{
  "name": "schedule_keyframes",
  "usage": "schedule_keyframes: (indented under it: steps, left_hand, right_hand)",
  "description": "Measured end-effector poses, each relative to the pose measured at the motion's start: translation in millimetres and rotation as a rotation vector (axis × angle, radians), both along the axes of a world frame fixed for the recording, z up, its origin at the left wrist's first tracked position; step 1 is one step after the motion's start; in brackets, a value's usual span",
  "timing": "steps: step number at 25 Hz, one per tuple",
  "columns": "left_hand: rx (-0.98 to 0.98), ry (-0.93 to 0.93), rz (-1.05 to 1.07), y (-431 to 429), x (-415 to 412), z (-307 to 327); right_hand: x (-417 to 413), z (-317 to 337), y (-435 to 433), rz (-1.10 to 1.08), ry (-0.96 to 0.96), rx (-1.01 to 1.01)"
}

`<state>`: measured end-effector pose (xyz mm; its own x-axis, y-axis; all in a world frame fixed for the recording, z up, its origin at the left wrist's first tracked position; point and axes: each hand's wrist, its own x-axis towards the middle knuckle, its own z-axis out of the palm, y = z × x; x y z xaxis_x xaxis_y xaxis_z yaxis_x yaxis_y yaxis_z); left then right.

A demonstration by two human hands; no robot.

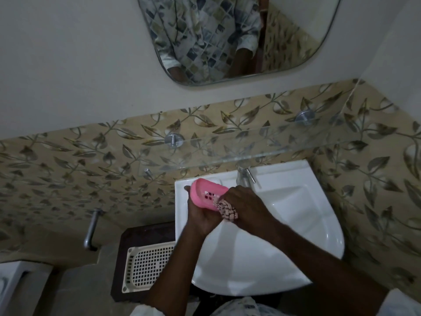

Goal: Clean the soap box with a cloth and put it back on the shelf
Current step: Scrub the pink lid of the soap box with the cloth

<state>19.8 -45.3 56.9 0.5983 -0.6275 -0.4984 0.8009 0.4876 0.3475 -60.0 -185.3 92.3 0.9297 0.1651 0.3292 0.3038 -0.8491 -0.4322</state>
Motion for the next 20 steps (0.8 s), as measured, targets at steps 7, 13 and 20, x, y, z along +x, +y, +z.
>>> schedule_keyframes:
  steps: [7,13,20]
  left_hand:
    - [-0.001,0.038,-0.501,21,29,18]
    - [0.127,-0.004,-0.369,18,16,11]
    - [0.191,-0.023,-0.367,7,23,6]
  right_hand:
    - [5,-16,-35,0.227,-0.164,-0.374]
    - [3,-12,-19,0.164,-0.027,-0.307]
    - [0,-15,-14,0.028,0.088,0.082]
